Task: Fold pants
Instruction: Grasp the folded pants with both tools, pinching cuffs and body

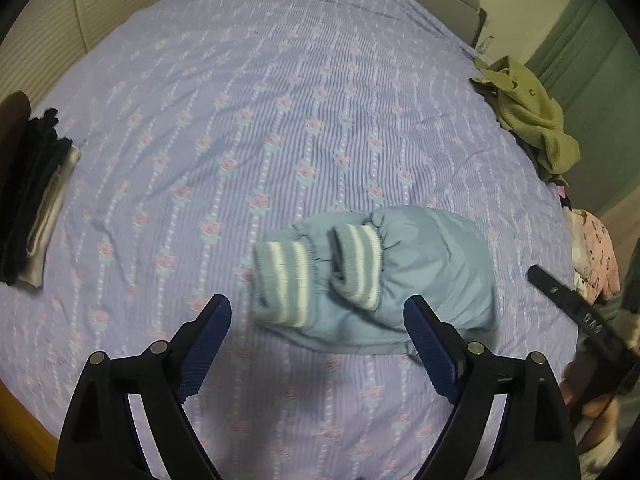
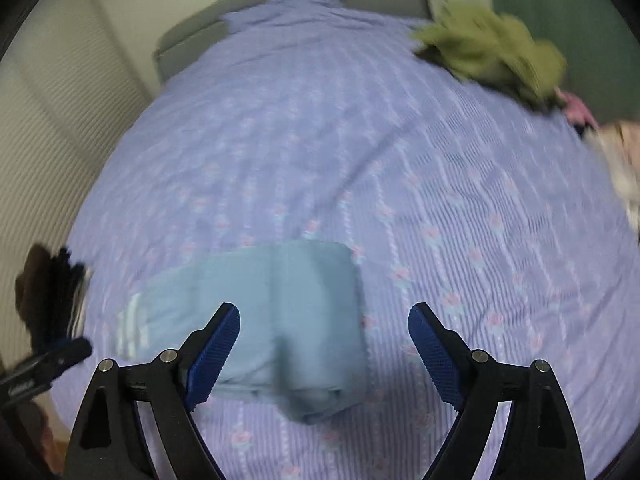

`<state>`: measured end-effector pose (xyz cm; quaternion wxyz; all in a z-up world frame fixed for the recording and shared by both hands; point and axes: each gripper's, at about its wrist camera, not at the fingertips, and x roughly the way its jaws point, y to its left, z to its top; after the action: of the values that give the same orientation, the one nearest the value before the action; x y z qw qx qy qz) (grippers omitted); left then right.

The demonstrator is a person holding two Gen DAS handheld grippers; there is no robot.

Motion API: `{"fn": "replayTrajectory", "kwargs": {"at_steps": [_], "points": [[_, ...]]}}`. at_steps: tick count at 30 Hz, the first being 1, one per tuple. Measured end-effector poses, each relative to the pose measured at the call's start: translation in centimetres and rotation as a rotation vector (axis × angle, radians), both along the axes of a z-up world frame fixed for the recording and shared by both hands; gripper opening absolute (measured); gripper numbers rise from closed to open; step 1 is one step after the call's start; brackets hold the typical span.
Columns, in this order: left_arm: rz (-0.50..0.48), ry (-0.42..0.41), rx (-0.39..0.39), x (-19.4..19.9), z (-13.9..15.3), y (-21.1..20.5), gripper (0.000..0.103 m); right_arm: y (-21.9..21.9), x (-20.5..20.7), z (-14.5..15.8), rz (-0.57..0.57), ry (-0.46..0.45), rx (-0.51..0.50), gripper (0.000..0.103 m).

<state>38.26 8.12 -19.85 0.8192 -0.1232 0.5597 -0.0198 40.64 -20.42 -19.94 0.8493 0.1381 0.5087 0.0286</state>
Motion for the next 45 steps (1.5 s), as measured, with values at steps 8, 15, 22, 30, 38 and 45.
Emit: {"fn": "replayTrajectory", "kwargs": {"at_steps": [8,15,22,30,38,45], "points": [[0.048,0.068,-0.019,2.4,-2.6,-1.1,0.088,-0.6,2.6,-8.1,-0.023,0.159,0.186,0.087],[0.133,0.140,0.003,2.3,-4.9,1.2,0.089,2.3,2.8,-10.2,0.030,0.222,0.232,0.087],[0.157,0.205,-0.077,2.1,-8.4,4.1,0.100,4.9,3.7,-10.5,0.095,0.227,0.153,0.087],[0.136,0.189,-0.268,2.1,-13.0,5.9,0.103,5.3,3.8,-10.8,0.115,0.244,0.131,0.087],[0.175,0.186,-0.458,1.6,-16.7,6.6,0.103,5.0,3.1,-12.3,0.107,0.244,0.109,0.088],[0.190,0.169,-0.537,1.9,-16.9,6.5,0.078,4.6,3.8,-14.3,0.071,0.277,0.199,0.088]]}}
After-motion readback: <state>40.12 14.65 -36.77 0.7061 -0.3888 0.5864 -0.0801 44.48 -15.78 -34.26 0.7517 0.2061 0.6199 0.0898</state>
